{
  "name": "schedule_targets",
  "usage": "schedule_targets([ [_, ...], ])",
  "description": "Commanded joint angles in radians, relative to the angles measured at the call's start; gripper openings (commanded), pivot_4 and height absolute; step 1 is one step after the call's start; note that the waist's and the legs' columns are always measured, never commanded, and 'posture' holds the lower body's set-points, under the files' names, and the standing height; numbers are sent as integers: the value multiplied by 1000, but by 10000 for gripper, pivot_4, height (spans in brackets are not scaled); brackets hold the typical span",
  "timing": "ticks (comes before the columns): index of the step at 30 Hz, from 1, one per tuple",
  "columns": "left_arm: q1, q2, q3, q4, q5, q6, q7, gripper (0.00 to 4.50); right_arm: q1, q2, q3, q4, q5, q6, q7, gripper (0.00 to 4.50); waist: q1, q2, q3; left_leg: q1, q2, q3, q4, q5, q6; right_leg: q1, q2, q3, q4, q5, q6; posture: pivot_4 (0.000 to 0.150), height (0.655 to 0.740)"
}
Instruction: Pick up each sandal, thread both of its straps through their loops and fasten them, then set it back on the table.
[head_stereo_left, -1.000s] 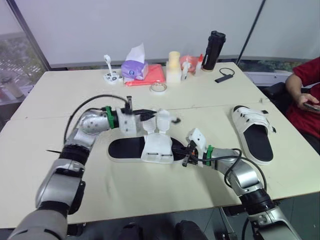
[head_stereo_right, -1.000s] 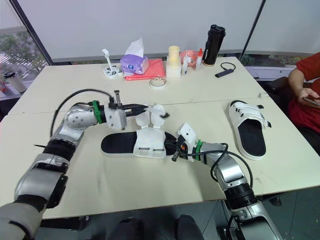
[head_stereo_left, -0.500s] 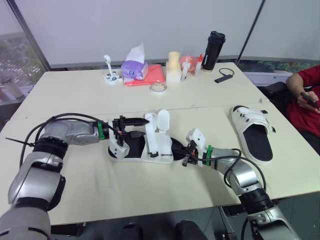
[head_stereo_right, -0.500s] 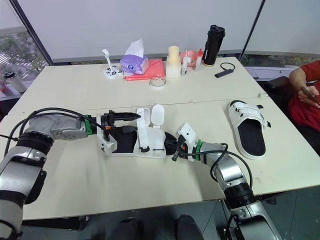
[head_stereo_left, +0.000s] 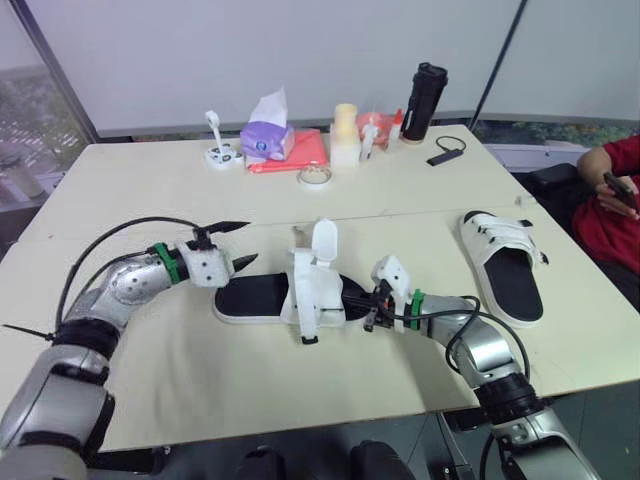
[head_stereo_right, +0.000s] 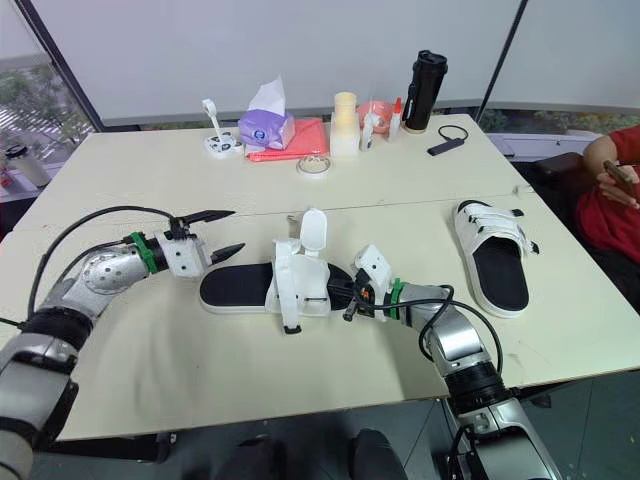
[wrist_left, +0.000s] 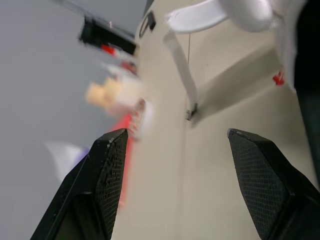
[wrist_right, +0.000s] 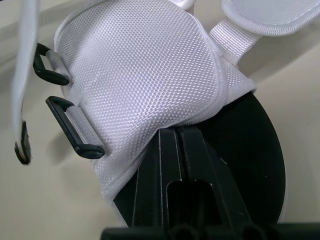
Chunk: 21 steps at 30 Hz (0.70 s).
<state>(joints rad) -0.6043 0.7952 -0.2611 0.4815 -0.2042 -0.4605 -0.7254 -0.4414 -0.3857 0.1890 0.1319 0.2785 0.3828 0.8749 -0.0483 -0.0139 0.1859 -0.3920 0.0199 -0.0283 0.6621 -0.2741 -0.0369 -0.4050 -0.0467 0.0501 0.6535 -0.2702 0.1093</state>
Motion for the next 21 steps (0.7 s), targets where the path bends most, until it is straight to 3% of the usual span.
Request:
schedule_targets([
  [1,66,91,119,-485,-544,682,-71,32709,4,12,7,56,-25,9,-13,0,-1,-1,0,0,4,-2,0,0,0,0,1,0,0,0,0,1500,7400],
  [3,121,130,172,-626,-694,875,-60,32709,5,17,8,59,-27,7,-14,0,-1,0,0,1,4,-3,0,0,0,1,1,0,0,0,0,1500,7400],
  [8,262,175,252,-758,-822,1114,-113,32709,1,24,10,69,-29,1,-12,0,-1,0,0,7,1,-1,-1,0,0,6,2,0,-1,-1,-1,1500,7400],
  [21,281,19,236,-786,-673,1147,-134,32709,-9,33,11,78,-30,-1,-15,0,3,-1,0,8,2,0,-1,0,0,7,4,0,-2,-2,-4,1500,7400],
])
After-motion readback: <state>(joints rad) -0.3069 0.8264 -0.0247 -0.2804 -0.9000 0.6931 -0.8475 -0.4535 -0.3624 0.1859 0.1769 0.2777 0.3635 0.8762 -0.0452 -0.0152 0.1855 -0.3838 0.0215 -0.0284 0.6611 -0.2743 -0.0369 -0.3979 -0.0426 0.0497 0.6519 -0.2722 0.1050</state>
